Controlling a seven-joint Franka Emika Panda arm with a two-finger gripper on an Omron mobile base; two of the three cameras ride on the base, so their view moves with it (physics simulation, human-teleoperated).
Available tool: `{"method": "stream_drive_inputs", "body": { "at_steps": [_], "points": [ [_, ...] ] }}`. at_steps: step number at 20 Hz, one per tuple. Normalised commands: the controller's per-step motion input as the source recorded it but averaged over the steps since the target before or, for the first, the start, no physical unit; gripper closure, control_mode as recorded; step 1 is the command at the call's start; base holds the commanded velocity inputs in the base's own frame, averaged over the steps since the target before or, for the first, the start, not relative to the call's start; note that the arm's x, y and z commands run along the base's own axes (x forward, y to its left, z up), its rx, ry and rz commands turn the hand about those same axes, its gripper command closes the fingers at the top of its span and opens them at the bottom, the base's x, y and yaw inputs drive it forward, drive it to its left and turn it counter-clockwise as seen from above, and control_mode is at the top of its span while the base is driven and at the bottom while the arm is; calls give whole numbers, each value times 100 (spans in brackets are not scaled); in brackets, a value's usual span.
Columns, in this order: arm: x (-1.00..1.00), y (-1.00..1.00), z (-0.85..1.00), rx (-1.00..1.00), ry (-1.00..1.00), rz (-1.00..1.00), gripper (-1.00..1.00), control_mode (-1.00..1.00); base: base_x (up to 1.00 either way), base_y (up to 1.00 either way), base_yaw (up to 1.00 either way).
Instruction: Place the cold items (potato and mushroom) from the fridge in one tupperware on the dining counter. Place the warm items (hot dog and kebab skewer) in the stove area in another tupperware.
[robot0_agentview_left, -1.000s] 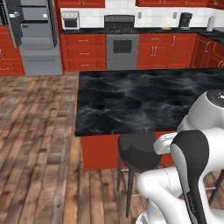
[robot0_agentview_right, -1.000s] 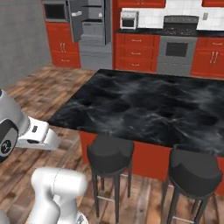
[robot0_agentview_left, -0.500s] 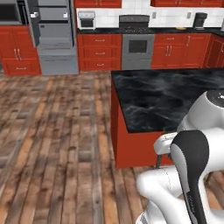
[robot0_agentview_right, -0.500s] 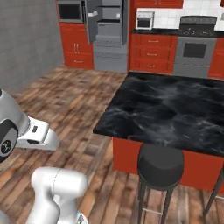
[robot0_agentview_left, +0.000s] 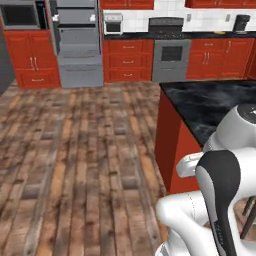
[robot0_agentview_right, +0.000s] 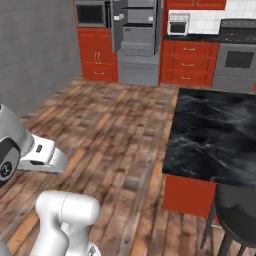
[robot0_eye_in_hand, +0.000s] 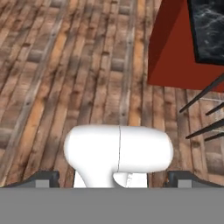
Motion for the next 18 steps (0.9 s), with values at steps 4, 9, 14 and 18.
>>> {"method": "stream_drive_inputs", "body": {
  "at_steps": [4, 9, 14, 18],
  "points": [
    [0, 0, 0, 0, 0, 0, -100, 100, 91, 97, -26],
    [0, 0, 0, 0, 0, 0, -100, 100, 90, 88, -43],
    [0, 0, 0, 0, 0, 0, -100, 100, 97, 72, -42],
    [0, 0, 0, 0, 0, 0, -100, 100, 100, 60, -34]
  ]
}}
